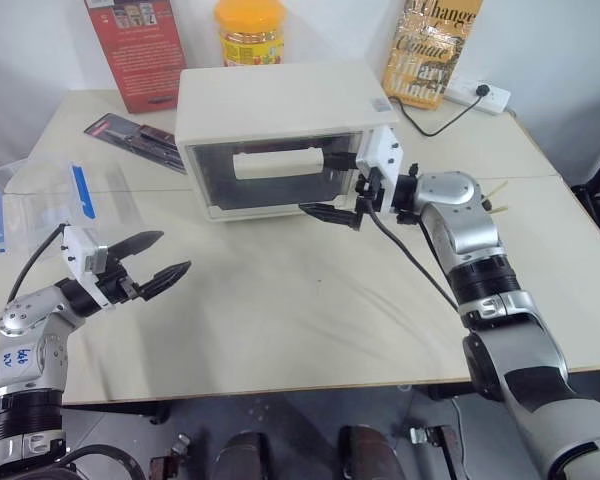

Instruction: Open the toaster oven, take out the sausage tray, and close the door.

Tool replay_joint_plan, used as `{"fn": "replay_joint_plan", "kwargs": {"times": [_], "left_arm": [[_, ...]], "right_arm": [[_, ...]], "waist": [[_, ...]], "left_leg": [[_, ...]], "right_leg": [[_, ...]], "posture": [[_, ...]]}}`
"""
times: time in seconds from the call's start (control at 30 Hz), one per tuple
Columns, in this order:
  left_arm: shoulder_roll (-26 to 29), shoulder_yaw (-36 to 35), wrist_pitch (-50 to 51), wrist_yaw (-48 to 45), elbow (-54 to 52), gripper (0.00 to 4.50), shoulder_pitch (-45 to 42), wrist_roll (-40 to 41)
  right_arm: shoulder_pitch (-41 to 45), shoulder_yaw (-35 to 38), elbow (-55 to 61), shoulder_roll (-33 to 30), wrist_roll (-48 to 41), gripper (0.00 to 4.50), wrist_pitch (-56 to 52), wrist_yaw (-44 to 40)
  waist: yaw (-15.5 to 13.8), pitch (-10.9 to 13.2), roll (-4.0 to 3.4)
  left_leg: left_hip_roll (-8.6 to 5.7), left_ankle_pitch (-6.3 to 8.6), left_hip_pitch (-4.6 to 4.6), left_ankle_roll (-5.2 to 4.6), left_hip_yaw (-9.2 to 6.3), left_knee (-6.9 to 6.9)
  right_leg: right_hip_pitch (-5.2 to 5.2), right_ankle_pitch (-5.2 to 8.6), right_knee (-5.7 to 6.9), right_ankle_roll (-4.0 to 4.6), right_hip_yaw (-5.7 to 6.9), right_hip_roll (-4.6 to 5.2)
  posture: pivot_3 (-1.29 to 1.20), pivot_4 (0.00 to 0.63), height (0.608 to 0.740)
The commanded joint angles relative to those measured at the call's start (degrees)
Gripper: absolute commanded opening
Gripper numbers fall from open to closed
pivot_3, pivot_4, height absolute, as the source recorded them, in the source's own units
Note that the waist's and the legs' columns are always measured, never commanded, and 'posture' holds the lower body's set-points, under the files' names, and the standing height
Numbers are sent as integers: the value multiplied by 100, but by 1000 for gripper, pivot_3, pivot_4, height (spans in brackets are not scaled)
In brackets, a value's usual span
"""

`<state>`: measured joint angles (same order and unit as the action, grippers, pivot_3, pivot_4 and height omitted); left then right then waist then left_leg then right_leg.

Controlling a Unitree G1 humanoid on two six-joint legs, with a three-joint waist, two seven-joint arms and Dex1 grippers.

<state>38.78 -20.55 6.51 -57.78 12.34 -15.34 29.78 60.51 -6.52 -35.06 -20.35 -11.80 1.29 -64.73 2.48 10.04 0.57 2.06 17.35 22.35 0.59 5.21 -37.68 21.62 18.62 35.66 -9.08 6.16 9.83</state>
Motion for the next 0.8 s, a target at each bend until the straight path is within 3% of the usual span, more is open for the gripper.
{"fn": "replay_joint_plan", "kwargs": {"times": [0.03, 0.2, 0.4, 0.53, 0.8], "left_arm": [[101, -266, 69, -5, -215, 4442, -13, 230], [354, -557, 472, 75, -289, 4442, -13, 417], [760, -753, 760, -156, -126, 4442, -70, 567], [939, -792, 1036, -641, -63, 3652, -260, 905], [908, -508, 1125, -1294, 653, 1195, -1256, 986]], "right_arm": [[165, 28, 390, 126, -229, 4500, 45, -348], [-377, -172, 1382, -115, -327, 4500, -519, -929], [-958, -246, 2136, -238, -278, 4500, -798, -850], [-1349, -286, 2658, -256, -296, 4500, -1046, -708], [-1612, -262, 3101, -260, -306, 4500, -1345, -426]], "waist": [[43, 1, 0], [116, 3, -1], [179, 5, 2], [176, 6, 3], [181, 6, 5]], "left_leg": [[1, 1, 0, 1, 0, 1], [4, 2, -1, 4, -1, 22], [9, 6, -3, 10, 1, 29], [9, 7, -3, 12, 0, 31], [9, 7, -3, 13, 4, 28]], "right_leg": [[2, 0, 0, 0, 0, 0], [12, 0, 0, 0, 11, -1], [18, 0, 4, 0, 23, -2], [20, 0, 7, 0, 26, -2], [21, 0, 8, -1, 29, -3]], "posture": [[0, 150, 740], [0, 150, 740], [0, 150, 740], [0, 150, 740], [0, 150, 740]]}}
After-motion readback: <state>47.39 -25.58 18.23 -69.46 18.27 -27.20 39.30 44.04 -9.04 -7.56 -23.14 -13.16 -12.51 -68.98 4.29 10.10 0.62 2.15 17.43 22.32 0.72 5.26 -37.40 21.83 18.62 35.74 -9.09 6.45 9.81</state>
